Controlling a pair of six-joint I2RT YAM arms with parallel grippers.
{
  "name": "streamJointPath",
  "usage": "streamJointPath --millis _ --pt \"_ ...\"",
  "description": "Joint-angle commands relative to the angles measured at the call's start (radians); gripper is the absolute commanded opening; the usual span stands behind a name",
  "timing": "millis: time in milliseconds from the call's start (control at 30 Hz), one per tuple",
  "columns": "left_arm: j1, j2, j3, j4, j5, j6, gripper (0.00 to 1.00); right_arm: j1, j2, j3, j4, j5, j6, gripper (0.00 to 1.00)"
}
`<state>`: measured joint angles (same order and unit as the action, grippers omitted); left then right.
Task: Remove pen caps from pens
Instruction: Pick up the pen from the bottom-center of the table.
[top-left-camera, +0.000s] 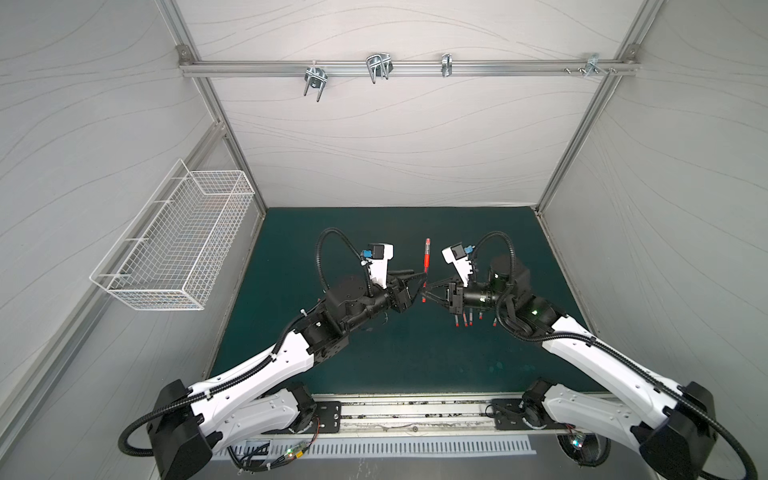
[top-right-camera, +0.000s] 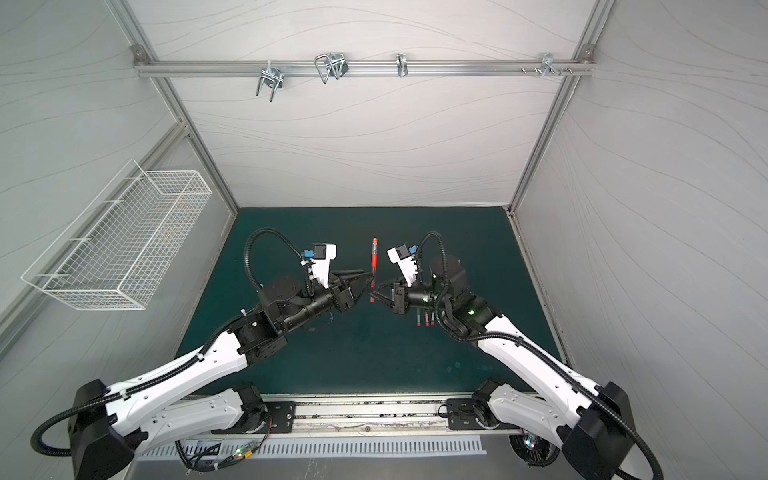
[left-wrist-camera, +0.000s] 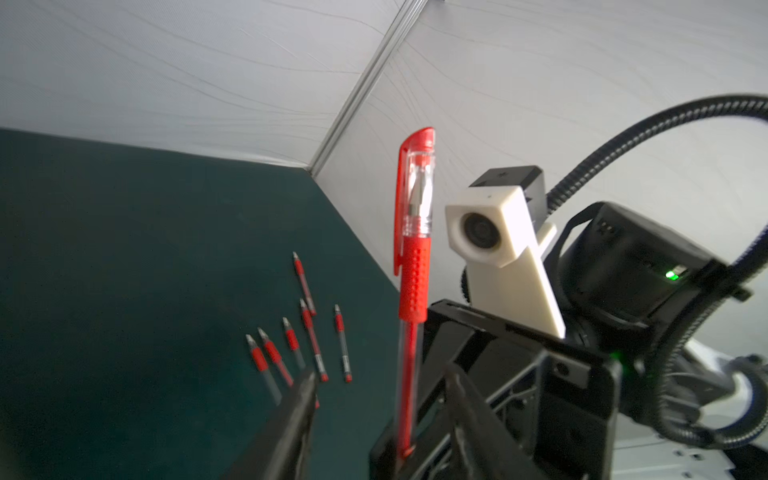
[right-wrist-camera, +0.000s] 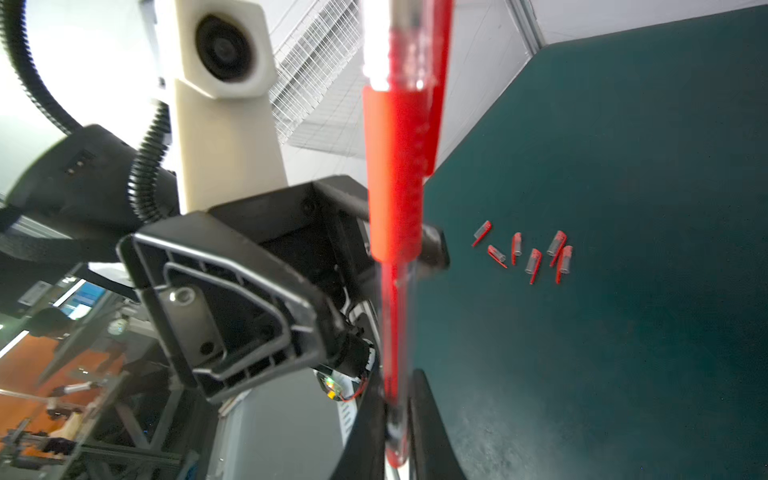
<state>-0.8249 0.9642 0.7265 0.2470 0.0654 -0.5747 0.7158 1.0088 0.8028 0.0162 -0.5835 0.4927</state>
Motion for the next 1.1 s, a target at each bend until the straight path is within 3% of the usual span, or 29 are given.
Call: streamJointPath --millis 0,100,200,533,1067 --pt "0.023 -0.076 0.001 -0.048 -0.070 0.038 0.58 0.007 -0.043 0.023 -0.145 0.077 -0.150 0.00" --pt "0.086 -0.116 -0.010 -0.094 -0.036 0.017 0.61 0.006 -0.053 -0.009 -0.187 0.112 -0.236 0.00" --pt "0.155 -0.137 -0.033 -0.089 0.069 0.024 0.61 0.012 -0.050 -0.047 -0.199 0.123 -0.274 0.00" --pt "0.164 -0.052 -0.090 0.023 0.298 0.099 0.60 0.065 0.011 -0.128 -0.163 0.115 -0.334 0.00" --pt "0.164 -0.008 -0.145 0.090 0.343 0.099 0.50 0.152 0.056 -0.117 -0.188 0.166 -0.398 0.00"
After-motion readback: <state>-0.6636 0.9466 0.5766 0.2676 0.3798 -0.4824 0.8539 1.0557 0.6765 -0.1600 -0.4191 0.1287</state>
